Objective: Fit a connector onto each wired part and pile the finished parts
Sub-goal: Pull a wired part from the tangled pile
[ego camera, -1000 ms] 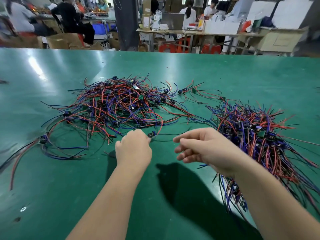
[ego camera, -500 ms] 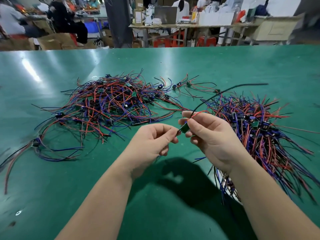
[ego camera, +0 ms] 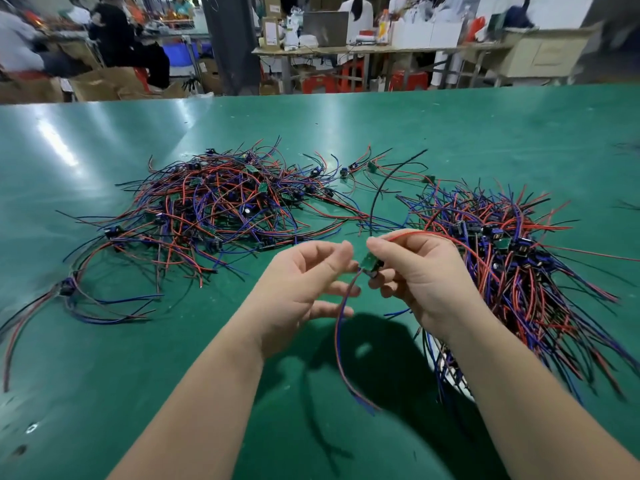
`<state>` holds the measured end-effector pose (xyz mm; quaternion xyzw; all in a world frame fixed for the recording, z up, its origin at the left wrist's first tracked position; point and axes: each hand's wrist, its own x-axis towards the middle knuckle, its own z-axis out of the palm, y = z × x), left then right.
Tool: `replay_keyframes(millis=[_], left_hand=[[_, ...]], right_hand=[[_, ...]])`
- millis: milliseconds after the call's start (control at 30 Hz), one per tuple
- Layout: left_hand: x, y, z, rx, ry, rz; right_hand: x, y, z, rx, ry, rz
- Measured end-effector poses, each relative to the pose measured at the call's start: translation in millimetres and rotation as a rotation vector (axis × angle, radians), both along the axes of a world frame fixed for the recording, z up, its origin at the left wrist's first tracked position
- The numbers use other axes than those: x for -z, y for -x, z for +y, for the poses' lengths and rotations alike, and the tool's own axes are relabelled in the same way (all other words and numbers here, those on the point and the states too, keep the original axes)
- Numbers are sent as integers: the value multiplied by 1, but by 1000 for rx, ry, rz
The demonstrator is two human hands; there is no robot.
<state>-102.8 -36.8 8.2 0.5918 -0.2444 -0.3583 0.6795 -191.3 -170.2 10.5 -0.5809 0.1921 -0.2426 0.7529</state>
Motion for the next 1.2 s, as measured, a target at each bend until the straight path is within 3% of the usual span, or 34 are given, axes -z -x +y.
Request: replay_keyframes(millis=[100,167,333,467,633,700,800,867,900,1033,1200], left_hand=[[8,3,-3,-128,-70,-361],[10,8,-5,-133,-79,-428],[4,8,-8,-199,113,12],[3,8,-7,-154,121,23],[8,8,-7,-78,55,-29],[10,7,-5,-75,1,-126],[18,5,-7,-133,-171,-559],[21,5,-9,-168,-224,-696],[20,6,-9,-163,-190,-618],[14,7,-7,-21,-49,-276],[8,15,-3,213,-89,-150]], right_hand=[[5,-2,3,47,172,29],[7,-4,7,44,198,20],[5,-3,1,34,-14,39],[4,-1,4,-107,-10,142],[6,-1,-2,-192,-128,74],[9,-2,-3,-159,15,78],[12,0,-4,-86,689,248],[13,0,-3,-98,805,288],[12,0,-3,-80,728,273],[1,0,-12,54,105,107],[-19,17,-36,203,-106,-59]])
